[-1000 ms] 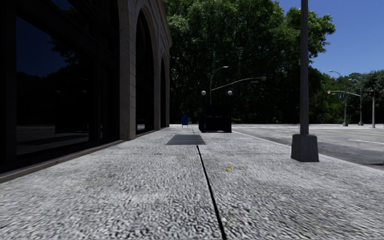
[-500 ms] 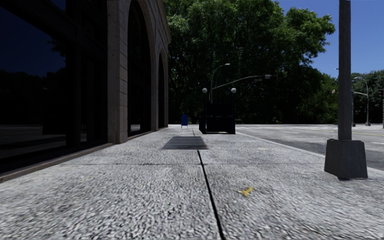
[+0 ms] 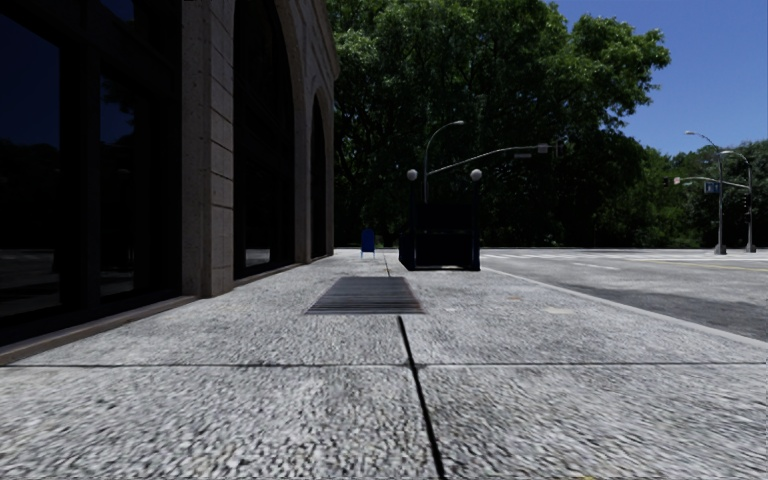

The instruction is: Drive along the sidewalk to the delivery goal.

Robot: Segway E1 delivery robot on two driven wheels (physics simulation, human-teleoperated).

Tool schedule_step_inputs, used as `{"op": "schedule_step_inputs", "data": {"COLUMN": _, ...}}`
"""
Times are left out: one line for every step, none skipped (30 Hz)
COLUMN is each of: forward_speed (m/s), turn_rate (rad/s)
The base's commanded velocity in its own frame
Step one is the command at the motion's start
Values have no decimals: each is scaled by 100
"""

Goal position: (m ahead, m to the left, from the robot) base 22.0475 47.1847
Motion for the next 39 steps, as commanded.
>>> {"op": "schedule_step_inputs", "data": {"forward_speed": 200, "turn_rate": 0}}
{"op": "schedule_step_inputs", "data": {"forward_speed": 200, "turn_rate": 0}}
{"op": "schedule_step_inputs", "data": {"forward_speed": 200, "turn_rate": 0}}
{"op": "schedule_step_inputs", "data": {"forward_speed": 200, "turn_rate": 0}}
{"op": "schedule_step_inputs", "data": {"forward_speed": 200, "turn_rate": 0}}
{"op": "schedule_step_inputs", "data": {"forward_speed": 200, "turn_rate": 0}}
{"op": "schedule_step_inputs", "data": {"forward_speed": 200, "turn_rate": 0}}
{"op": "schedule_step_inputs", "data": {"forward_speed": 200, "turn_rate": 0}}
{"op": "schedule_step_inputs", "data": {"forward_speed": 200, "turn_rate": 0}}
{"op": "schedule_step_inputs", "data": {"forward_speed": 200, "turn_rate": 0}}
{"op": "schedule_step_inputs", "data": {"forward_speed": 200, "turn_rate": 0}}
{"op": "schedule_step_inputs", "data": {"forward_speed": 200, "turn_rate": 0}}
{"op": "schedule_step_inputs", "data": {"forward_speed": 200, "turn_rate": 0}}
{"op": "schedule_step_inputs", "data": {"forward_speed": 200, "turn_rate": 0}}
{"op": "schedule_step_inputs", "data": {"forward_speed": 200, "turn_rate": 0}}
{"op": "schedule_step_inputs", "data": {"forward_speed": 200, "turn_rate": 0}}
{"op": "schedule_step_inputs", "data": {"forward_speed": 200, "turn_rate": 0}}
{"op": "schedule_step_inputs", "data": {"forward_speed": 200, "turn_rate": 0}}
{"op": "schedule_step_inputs", "data": {"forward_speed": 200, "turn_rate": 0}}
{"op": "schedule_step_inputs", "data": {"forward_speed": 200, "turn_rate": 0}}
{"op": "schedule_step_inputs", "data": {"forward_speed": 200, "turn_rate": 0}}
{"op": "schedule_step_inputs", "data": {"forward_speed": 200, "turn_rate": 0}}
{"op": "schedule_step_inputs", "data": {"forward_speed": 200, "turn_rate": 0}}
{"op": "schedule_step_inputs", "data": {"forward_speed": 200, "turn_rate": 0}}
{"op": "schedule_step_inputs", "data": {"forward_speed": 200, "turn_rate": 0}}
{"op": "schedule_step_inputs", "data": {"forward_speed": 200, "turn_rate": 0}}
{"op": "schedule_step_inputs", "data": {"forward_speed": 200, "turn_rate": 0}}
{"op": "schedule_step_inputs", "data": {"forward_speed": 200, "turn_rate": 11}}
{"op": "schedule_step_inputs", "data": {"forward_speed": 200, "turn_rate": 15}}
{"op": "schedule_step_inputs", "data": {"forward_speed": 200, "turn_rate": 15}}
{"op": "schedule_step_inputs", "data": {"forward_speed": 200, "turn_rate": 15}}
{"op": "schedule_step_inputs", "data": {"forward_speed": 200, "turn_rate": 16}}
{"op": "schedule_step_inputs", "data": {"forward_speed": 200, "turn_rate": 16}}
{"op": "schedule_step_inputs", "data": {"forward_speed": 200, "turn_rate": 16}}
{"op": "schedule_step_inputs", "data": {"forward_speed": 200, "turn_rate": 16}}
{"op": "schedule_step_inputs", "data": {"forward_speed": 200, "turn_rate": 16}}
{"op": "schedule_step_inputs", "data": {"forward_speed": 200, "turn_rate": 16}}
{"op": "schedule_step_inputs", "data": {"forward_speed": 200, "turn_rate": 18}}
{"op": "schedule_step_inputs", "data": {"forward_speed": 200, "turn_rate": 20}}
